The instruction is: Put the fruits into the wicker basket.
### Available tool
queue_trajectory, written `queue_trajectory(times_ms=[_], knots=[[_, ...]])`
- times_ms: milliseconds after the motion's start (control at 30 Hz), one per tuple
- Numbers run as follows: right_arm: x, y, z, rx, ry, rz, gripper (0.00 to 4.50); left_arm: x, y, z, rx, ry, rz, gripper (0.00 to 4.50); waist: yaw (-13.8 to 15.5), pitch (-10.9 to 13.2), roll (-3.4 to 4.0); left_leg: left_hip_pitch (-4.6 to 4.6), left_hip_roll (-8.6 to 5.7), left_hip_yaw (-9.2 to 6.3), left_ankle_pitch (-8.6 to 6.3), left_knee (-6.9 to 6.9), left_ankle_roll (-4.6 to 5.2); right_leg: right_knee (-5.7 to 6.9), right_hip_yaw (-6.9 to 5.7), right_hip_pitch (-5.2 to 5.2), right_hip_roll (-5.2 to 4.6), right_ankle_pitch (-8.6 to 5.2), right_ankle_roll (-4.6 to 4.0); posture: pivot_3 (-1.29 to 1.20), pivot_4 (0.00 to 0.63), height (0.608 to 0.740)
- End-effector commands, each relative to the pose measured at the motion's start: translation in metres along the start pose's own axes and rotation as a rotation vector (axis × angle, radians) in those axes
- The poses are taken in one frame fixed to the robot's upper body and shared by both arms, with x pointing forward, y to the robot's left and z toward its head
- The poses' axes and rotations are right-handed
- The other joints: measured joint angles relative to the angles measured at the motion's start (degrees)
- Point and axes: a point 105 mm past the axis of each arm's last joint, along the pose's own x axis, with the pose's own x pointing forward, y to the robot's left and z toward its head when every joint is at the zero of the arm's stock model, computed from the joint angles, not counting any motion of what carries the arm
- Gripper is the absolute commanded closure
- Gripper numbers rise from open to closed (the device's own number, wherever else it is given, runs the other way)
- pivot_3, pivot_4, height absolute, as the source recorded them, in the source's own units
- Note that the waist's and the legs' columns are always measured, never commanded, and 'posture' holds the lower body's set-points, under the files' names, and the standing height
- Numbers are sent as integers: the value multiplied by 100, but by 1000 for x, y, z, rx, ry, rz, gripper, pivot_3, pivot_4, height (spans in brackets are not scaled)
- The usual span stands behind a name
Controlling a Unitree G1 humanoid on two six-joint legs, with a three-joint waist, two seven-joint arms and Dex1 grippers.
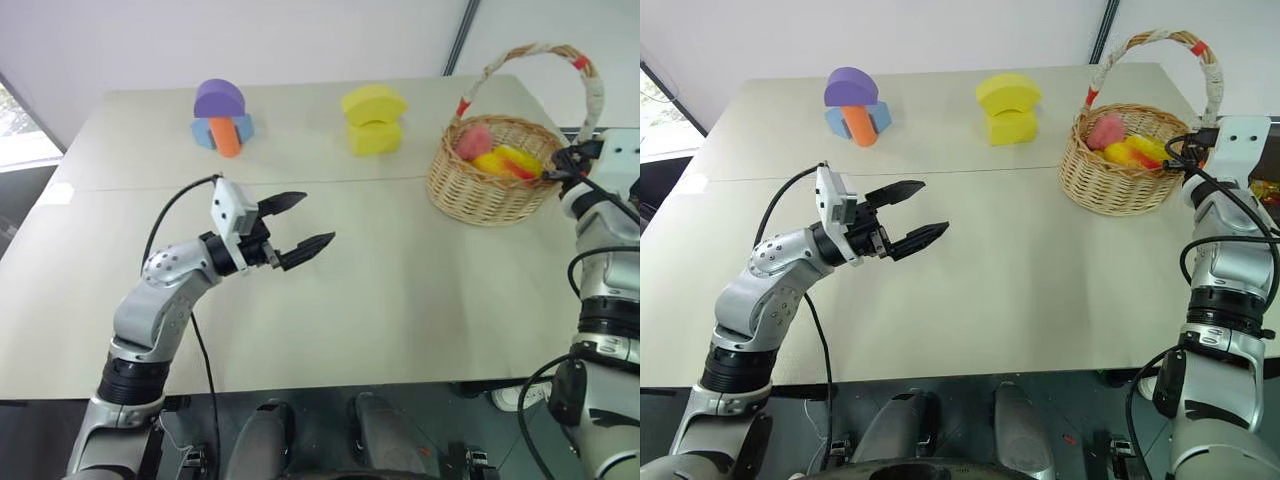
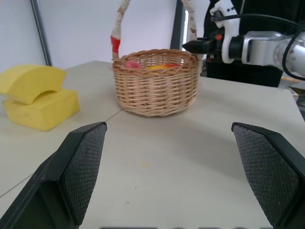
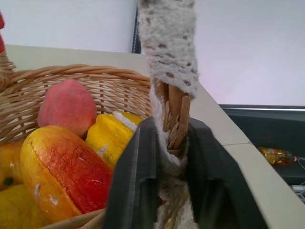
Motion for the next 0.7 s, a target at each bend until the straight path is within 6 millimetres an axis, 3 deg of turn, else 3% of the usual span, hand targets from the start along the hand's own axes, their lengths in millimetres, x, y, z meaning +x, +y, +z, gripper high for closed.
queue_trajectory(times_ms=[33, 233, 367, 467, 567, 600, 700], knots=[[-10, -11, 28, -58, -96, -17, 1468, -3, 3, 10, 52, -23, 8, 0, 7, 0, 0, 0, 0, -1, 0, 0, 0, 0, 0, 0, -1, 0, 0, 0, 150, 740], [-48, -27, 29, -112, -122, 17, 1468, -26, 16, -3, 30, 48, 98, 0, 76, -1, 1, -3, -3, -4, -2, 1, 2, -2, 0, 0, -5, 0, 0, 0, 150, 740], [-70, -17, 18, -129, -99, 149, 1468, -44, 28, -16, 38, 118, 185, 0, 102, 0, 1, 0, -1, -4, -3, 1, 5, -4, 1, 3, -4, 0, 1, 0, 150, 740], [-85, 9, 9, -157, -83, 326, 1468, -60, 40, -24, 7, 141, 273, 0, 108, 0, 1, 7, 1, -4, -3, 3, 4, -2, 1, 9, -3, 0, 2, 0, 150, 740], [-115, 75, -8, -204, -51, 686, 1468, -86, 47, -46, -19, 212, 365, 0, 106, -4, 4, 12, 2, -4, -4, 2, 6, -2, 1, 13, -2, -1, 1, 0, 150, 740], [-121, 88, -13, -203, -39, 752, 1468, -93, 50, -51, -24, 222, 402, 0, 71, -4, 5, 17, 7, -4, -4, -2, 7, -5, 1, 15, 3, -1, 0, 0, 150, 740], [-120, 101, -27, -194, -8, 801, 1468, -104, 55, -59, -22, 238, 474, 0, 66, -1, 2, 11, 13, -8, -4, -5, 6, -10, 1, 12, 2, -2, -1, 0, 150, 740]])
